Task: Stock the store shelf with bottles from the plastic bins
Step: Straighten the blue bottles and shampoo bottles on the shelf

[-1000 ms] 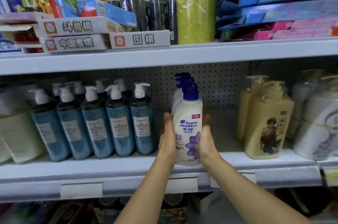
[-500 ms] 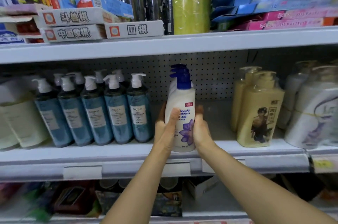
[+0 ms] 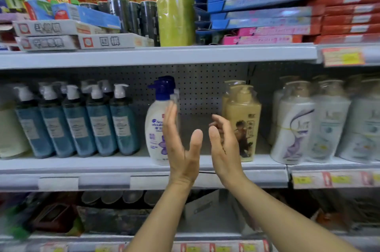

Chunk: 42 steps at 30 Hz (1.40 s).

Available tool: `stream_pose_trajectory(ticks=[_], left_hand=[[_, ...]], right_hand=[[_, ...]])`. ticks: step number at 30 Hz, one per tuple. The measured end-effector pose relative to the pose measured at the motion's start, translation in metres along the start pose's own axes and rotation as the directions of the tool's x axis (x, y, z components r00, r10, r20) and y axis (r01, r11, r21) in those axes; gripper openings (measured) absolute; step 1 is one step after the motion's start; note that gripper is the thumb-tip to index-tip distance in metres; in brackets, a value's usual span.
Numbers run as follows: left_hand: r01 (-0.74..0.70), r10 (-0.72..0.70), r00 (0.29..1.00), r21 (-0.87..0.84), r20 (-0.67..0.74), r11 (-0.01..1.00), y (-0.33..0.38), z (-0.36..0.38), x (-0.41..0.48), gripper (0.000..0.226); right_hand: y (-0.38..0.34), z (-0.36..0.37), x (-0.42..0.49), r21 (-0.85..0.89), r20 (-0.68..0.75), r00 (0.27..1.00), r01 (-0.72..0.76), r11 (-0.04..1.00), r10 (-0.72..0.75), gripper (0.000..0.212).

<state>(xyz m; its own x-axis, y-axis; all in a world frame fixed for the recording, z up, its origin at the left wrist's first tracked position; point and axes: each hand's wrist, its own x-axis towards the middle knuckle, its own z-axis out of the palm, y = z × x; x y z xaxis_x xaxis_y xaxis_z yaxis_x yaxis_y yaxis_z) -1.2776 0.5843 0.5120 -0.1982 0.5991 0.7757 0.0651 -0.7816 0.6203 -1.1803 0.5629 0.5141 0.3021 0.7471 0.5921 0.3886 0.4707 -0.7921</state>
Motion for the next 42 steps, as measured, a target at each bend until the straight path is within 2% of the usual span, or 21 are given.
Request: stream_pose_trajectory(ticks=[2,4,7,9,10,12,13,16,19,21,23,27,33,39,42], left_hand=[[0.092,-0.089,0.994,-0.047,0.070,0.995,0.006,0.023,-0.005,0.068],[0.261,-0.248,0.958,-0.080,0.142,0.962,0.008,0.042,-0.009,0.070],[0.521,-0.511,0.826,0.026,0.239,0.853,0.005,0.062,-0.011,0.070],[0.639,-0.639,0.722,0.096,0.266,0.763,0.005,0.072,-0.008,0.067],[0.676,-0.675,0.686,0.106,0.271,0.730,0.006,0.076,-0.006,0.061],[0.718,-0.713,0.636,0.114,0.295,0.687,0.004,0.084,-0.001,0.047],[0.733,-0.722,0.618,0.103,0.311,0.672,0.003,0.087,0.001,0.051],[0.772,-0.755,0.570,0.101,0.324,0.627,-0.004,0.094,0.004,0.063],[0.836,-0.806,0.496,0.074,0.323,0.544,-0.010,0.101,0.004,0.082],[0.854,-0.814,0.473,0.052,0.337,0.518,-0.014,0.104,0.003,0.099],[0.859,-0.815,0.468,0.041,0.343,0.510,-0.019,0.107,0.002,0.103],[0.844,-0.803,0.499,0.026,0.326,0.535,-0.019,0.104,0.002,0.113],[0.804,-0.764,0.542,0.051,0.350,0.593,-0.004,0.090,0.006,0.080],[0.762,-0.732,0.602,0.043,0.320,0.646,-0.009,0.069,0.008,0.075],[0.754,-0.725,0.624,0.017,0.293,0.656,-0.012,0.057,0.008,0.083]], right_hand=[[0.005,-0.021,0.003,-0.037,-0.084,0.992,0.091,0.995,-0.094,0.031],[0.012,-0.039,0.009,-0.075,-0.197,0.969,0.135,0.988,-0.147,0.028],[0.028,-0.062,0.020,-0.056,-0.314,0.942,0.107,0.993,-0.119,0.036],[0.041,-0.070,0.025,-0.037,-0.302,0.953,-0.022,0.999,0.010,0.047],[0.047,-0.072,0.029,0.009,-0.257,0.958,-0.130,0.991,0.128,0.055],[0.051,-0.071,0.037,0.154,-0.141,0.919,-0.347,0.925,0.368,0.089],[0.052,-0.070,0.040,0.219,-0.086,0.885,-0.431,0.875,0.457,0.098],[0.053,-0.068,0.052,0.327,-0.011,0.808,-0.554,0.766,0.589,0.080],[0.060,-0.068,0.063,0.346,0.008,0.736,-0.637,0.689,0.677,0.087],[0.061,-0.067,0.068,0.356,0.029,0.703,-0.672,0.649,0.711,0.090],[0.063,-0.066,0.070,0.363,0.037,0.699,-0.675,0.643,0.714,0.083],[0.064,-0.063,0.070,0.351,0.027,0.720,-0.657,0.668,0.694,0.074],[0.065,-0.052,0.064,0.348,0.045,0.751,-0.630,0.694,0.659,0.073],[0.057,-0.030,0.056,0.358,0.097,0.766,-0.623,0.696,0.635,0.072],[0.049,-0.018,0.052,0.349,0.126,0.765,-0.630,0.694,0.631,0.074]])
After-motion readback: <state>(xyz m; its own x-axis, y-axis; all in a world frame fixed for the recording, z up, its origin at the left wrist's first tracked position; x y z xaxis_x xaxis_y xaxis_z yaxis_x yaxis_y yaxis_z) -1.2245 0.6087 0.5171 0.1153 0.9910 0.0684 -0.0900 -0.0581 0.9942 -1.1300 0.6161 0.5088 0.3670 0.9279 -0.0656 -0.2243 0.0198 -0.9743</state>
